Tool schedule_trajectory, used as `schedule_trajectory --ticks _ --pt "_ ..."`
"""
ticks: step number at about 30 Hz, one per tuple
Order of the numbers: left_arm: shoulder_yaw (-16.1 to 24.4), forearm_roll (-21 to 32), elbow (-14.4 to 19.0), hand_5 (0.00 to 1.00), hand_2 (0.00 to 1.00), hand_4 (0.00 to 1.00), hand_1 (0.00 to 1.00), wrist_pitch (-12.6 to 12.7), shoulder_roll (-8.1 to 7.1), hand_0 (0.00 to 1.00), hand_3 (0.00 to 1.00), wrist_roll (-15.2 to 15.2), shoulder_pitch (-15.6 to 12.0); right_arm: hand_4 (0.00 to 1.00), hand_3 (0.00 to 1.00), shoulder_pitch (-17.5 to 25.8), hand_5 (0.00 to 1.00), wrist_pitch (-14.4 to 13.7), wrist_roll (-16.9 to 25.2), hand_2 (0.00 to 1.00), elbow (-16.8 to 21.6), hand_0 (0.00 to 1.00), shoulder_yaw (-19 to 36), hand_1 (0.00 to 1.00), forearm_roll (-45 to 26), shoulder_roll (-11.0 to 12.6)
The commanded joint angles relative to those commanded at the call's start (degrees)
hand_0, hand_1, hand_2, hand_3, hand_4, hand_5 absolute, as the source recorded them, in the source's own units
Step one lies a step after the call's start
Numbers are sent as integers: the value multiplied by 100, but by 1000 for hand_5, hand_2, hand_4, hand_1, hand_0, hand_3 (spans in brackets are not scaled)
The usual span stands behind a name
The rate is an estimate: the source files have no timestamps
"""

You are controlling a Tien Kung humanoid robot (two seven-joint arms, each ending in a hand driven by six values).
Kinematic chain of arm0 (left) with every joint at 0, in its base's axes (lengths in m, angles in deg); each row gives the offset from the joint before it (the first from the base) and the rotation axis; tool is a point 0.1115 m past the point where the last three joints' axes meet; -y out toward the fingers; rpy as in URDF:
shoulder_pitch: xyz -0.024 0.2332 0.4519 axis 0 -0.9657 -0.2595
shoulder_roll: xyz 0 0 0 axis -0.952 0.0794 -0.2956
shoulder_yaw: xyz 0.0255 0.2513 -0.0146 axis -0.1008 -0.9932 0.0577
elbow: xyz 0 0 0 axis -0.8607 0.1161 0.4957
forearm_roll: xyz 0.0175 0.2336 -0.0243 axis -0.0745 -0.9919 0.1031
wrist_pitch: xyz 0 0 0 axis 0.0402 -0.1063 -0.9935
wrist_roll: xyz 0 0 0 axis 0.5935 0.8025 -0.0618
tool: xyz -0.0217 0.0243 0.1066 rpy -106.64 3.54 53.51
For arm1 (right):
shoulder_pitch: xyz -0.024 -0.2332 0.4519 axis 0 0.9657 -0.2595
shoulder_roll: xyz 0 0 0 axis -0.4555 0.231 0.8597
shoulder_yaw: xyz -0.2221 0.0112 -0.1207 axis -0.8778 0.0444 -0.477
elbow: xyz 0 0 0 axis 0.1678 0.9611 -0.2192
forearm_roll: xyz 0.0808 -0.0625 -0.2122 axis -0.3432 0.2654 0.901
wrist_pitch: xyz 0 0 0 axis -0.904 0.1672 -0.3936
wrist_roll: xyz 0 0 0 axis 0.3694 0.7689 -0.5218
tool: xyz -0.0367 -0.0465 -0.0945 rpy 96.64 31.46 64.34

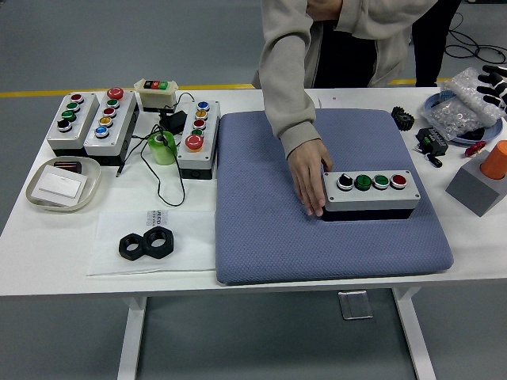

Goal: Pick up the button,place it on the desk,press the button,press the button

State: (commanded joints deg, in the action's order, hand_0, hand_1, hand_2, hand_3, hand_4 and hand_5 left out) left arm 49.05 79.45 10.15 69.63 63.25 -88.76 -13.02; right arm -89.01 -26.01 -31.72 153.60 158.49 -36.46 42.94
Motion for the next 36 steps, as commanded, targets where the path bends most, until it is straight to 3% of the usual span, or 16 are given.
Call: schedule_trajectory --ticks 24,30,31,36 --pt "78 -120 2 998 901 643 840 11 -7 744 829 33 -117 619 798 102 490 -3 -3 796 -6 906 -23 798 169 23" --pt "12 -15 1 998 901 642 840 1 -13 744 829 3 -73 636 799 -6 470 -90 -103 797 114 911 -125 798 1058 32" --pt "9 -7 1 998 901 642 839 1 -13 743 829 1 -67 796 852 -32 369 -150 -140 847 167 934 -169 835 1212 24" --pt "-12 31 1 998 901 642 839 -1 -17 743 829 -9 -58 796 852 -166 369 -454 -367 847 365 934 -411 835 2245 -55"
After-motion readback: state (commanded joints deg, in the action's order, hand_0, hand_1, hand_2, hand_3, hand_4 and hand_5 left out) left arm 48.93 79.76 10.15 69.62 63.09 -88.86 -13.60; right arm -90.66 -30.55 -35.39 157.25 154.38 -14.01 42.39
